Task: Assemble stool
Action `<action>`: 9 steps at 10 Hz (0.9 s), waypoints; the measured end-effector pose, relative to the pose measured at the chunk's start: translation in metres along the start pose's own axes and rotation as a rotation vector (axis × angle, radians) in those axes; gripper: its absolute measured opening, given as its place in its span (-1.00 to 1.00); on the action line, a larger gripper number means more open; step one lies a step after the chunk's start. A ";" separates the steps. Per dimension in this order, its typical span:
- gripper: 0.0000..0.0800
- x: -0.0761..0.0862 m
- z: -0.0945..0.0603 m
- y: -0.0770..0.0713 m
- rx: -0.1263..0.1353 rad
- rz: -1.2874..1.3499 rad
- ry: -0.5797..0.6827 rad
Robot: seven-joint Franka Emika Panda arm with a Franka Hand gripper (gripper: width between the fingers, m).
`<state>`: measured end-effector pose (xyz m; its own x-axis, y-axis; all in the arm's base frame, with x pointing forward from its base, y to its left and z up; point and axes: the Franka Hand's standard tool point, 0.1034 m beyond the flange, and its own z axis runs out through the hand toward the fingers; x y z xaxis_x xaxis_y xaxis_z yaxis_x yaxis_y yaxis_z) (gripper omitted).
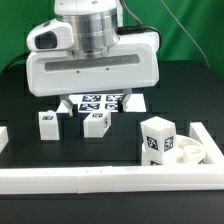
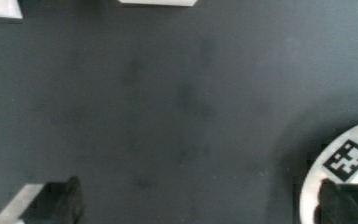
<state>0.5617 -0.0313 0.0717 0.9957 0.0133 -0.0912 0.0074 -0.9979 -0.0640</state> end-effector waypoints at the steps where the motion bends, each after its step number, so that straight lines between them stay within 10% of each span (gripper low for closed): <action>1: 0.62 -0.005 0.001 -0.002 0.012 -0.001 -0.063; 9: 0.62 -0.039 0.012 0.003 0.087 0.073 -0.710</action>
Offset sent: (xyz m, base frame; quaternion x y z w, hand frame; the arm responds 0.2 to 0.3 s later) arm -0.0213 -0.0181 -0.0137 0.0385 -0.2809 0.0772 0.9559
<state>0.5219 -0.0344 0.0628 0.6929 0.0142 -0.7209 -0.0939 -0.9895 -0.1098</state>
